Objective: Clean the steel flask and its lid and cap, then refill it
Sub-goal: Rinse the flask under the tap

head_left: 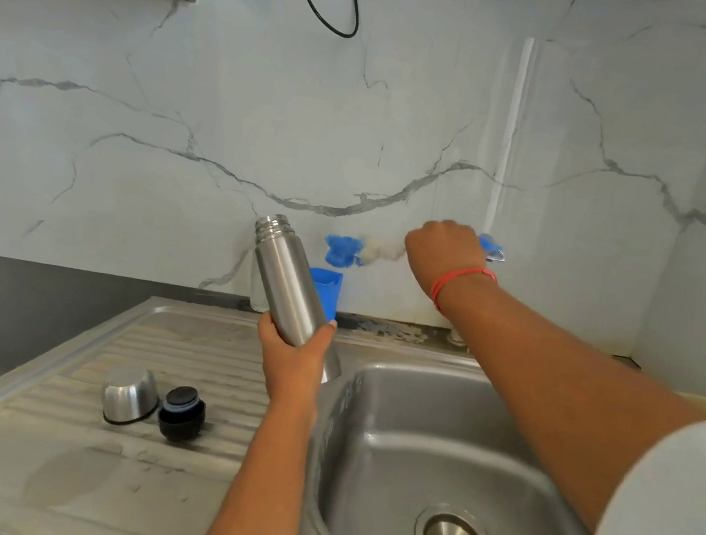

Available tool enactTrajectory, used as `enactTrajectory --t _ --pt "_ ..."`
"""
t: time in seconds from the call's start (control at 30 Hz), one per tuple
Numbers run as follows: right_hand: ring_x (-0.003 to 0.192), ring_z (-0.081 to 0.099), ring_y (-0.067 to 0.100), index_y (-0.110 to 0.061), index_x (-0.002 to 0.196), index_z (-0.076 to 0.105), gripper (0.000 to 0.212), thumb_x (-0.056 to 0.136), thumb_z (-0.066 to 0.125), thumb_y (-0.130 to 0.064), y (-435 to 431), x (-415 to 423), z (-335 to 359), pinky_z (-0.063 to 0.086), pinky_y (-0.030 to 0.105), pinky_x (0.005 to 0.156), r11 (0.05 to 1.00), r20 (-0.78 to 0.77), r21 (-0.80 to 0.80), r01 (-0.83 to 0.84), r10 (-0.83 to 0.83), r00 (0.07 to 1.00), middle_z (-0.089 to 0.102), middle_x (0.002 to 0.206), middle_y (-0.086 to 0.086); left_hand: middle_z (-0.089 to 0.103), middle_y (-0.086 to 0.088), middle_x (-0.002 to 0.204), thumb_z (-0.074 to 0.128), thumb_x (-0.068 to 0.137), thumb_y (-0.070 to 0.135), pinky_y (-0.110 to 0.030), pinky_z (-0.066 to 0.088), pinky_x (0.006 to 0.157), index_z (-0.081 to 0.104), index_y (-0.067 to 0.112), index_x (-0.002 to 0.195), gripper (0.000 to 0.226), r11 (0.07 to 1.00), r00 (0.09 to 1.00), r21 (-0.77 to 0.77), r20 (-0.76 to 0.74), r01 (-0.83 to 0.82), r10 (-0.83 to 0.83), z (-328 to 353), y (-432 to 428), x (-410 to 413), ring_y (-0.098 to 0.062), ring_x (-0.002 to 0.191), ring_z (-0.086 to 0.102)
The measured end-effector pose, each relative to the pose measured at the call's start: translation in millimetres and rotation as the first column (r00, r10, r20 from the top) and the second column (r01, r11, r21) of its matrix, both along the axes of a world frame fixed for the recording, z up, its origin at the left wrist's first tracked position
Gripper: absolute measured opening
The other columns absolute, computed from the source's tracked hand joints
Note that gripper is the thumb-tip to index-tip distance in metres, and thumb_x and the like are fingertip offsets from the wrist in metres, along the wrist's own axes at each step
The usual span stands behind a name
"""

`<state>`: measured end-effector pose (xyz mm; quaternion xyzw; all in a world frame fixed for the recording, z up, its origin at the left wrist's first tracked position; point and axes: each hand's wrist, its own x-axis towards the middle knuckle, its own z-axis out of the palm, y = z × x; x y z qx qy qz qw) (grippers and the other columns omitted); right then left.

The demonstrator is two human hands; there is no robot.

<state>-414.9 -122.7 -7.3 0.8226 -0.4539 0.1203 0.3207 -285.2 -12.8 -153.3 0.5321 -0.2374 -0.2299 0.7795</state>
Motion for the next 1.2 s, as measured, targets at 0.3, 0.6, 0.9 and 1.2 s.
enactTrajectory --t 0.3,0.6,0.9,1.2 --pt "0.100 0.064 0.026 -0.018 0.101 0.066 0.024 0.096 0.046 -0.006 -43 70 39 0.037 0.039 0.097 0.978 -0.173 -0.206 -0.035 -0.001 0.985 0.068 0.097 0.003 0.063 0.006 0.115 0.089 0.076 0.032 -0.046 0.061 0.087 0.038 0.038 0.143 0.084 0.999 1.000 0.049 0.030 -0.010 0.008 -13 -15 5 -0.016 0.096 0.068" --pt "0.115 0.053 0.027 -0.020 0.101 0.071 0.024 0.095 0.052 -0.007 -74 127 40 0.023 0.051 0.114 0.935 -0.289 -0.330 -0.127 0.028 0.957 0.070 0.101 -0.003 0.062 0.010 0.115 0.088 0.079 0.030 -0.030 0.057 0.078 0.038 0.036 0.145 0.083 1.000 1.000 0.026 0.017 -0.005 0.005 -12 -16 -1 -0.012 0.095 0.066" --pt "0.102 0.058 0.024 -0.016 0.111 0.069 0.029 0.096 0.048 -0.001 -127 166 5 0.035 0.033 0.074 0.955 -0.305 -0.223 -0.197 0.124 0.944 0.065 0.106 0.001 0.058 0.019 0.111 0.089 0.078 0.030 -0.020 0.050 0.070 0.034 0.046 0.140 0.084 0.995 0.997 0.101 0.072 0.007 -0.014 -15 -25 -7 -0.003 0.090 0.063" --pt "0.120 0.056 0.037 -0.026 0.151 0.033 0.052 0.102 0.049 -0.024 -147 151 -4 0.053 0.046 0.089 0.955 -0.119 0.187 -0.230 0.255 0.960 0.032 0.159 0.013 0.060 0.019 0.108 0.090 0.076 0.033 -0.022 0.051 0.070 0.035 0.052 0.130 0.079 0.989 0.998 0.146 0.064 0.003 -0.012 -12 -23 -7 -0.006 0.088 0.066"
